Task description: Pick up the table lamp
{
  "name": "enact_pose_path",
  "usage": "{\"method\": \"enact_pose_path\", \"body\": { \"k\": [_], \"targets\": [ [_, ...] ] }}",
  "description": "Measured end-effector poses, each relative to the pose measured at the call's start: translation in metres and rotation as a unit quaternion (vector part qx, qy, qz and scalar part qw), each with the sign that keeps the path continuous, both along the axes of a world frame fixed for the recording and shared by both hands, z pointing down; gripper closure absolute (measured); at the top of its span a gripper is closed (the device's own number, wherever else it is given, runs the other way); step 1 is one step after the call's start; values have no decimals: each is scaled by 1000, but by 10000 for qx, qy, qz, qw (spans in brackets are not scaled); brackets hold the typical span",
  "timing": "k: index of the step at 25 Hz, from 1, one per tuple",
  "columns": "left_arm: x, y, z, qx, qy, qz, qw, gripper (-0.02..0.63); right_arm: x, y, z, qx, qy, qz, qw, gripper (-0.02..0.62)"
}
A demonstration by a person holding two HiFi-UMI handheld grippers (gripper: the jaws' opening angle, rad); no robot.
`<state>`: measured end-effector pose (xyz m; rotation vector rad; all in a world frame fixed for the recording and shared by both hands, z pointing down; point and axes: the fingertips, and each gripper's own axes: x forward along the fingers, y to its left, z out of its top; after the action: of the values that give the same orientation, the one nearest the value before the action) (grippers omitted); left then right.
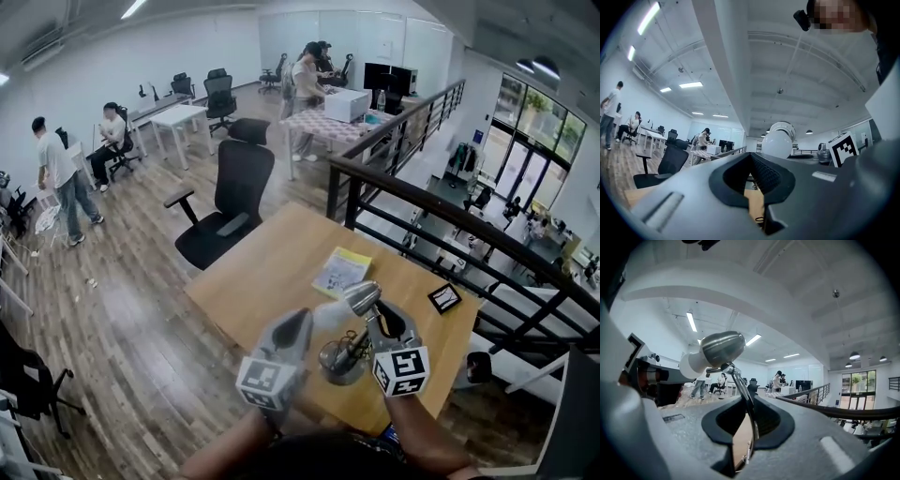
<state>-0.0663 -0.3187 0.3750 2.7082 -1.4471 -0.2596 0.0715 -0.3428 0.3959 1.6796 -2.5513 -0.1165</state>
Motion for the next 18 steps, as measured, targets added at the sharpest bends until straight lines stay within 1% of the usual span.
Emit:
{"method": "enact_pose_path", "body": {
  "k": [8, 18],
  "targets": [
    [-9, 10, -3, -3, 12, 198, 9998, 604, -8, 17, -8, 24, -90, 232, 9997, 541],
    [-12, 19, 0, 7, 16, 368, 9993, 604, -8, 29, -5, 46, -50, 436, 9990, 540]
  ]
}}
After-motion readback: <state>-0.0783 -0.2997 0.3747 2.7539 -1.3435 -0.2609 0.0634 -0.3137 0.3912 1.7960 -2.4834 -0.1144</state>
